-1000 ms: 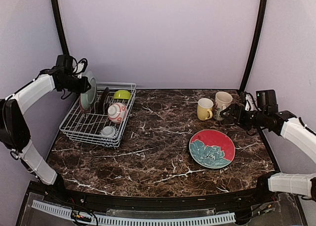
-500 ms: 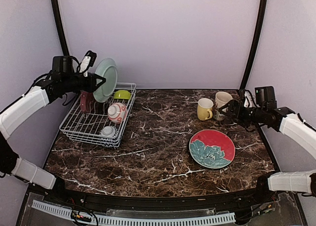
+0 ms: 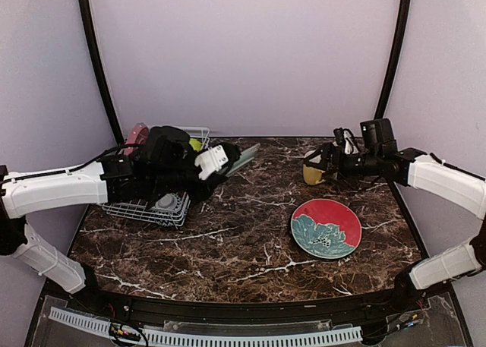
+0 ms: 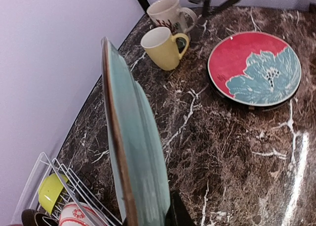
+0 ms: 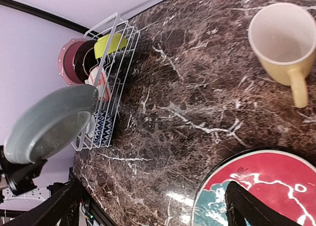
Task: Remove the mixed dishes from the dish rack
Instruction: Pass from the left arm to the right, then place the plate with another plate, then grab the plate from the dish rack.
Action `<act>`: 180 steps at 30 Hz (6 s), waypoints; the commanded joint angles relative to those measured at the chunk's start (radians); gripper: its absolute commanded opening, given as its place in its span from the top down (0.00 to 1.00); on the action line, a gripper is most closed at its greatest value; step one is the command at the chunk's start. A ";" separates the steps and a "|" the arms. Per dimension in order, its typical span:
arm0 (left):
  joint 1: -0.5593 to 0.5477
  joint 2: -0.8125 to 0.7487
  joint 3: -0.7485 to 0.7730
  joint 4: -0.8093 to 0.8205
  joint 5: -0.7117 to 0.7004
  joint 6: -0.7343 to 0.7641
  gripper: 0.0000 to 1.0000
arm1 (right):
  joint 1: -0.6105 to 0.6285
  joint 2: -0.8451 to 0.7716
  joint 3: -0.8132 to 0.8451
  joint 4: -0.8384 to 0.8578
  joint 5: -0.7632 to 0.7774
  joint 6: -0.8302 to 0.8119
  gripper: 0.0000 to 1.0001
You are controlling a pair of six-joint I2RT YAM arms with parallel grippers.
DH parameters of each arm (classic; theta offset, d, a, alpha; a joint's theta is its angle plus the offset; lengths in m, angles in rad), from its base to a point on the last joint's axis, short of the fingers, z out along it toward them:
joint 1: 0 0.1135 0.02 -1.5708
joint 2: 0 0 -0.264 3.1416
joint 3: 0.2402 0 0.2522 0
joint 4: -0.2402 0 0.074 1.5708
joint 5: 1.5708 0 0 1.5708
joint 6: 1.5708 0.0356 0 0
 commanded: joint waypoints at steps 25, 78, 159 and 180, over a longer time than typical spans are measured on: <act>-0.388 0.304 -0.108 0.532 -0.833 0.557 0.99 | 0.307 0.418 0.180 0.287 -0.144 0.222 0.54; 0.223 -0.085 -0.025 0.175 -0.203 -0.399 0.10 | -0.271 -0.198 -0.424 -0.040 -0.192 -0.002 0.80; 1.017 0.444 0.295 -0.073 0.490 -0.521 0.55 | -0.279 -0.250 -0.260 -0.276 0.029 -0.108 0.01; 1.016 0.441 0.346 -0.137 0.516 -0.473 0.91 | -0.279 -0.162 -0.185 -0.261 0.020 -0.131 0.01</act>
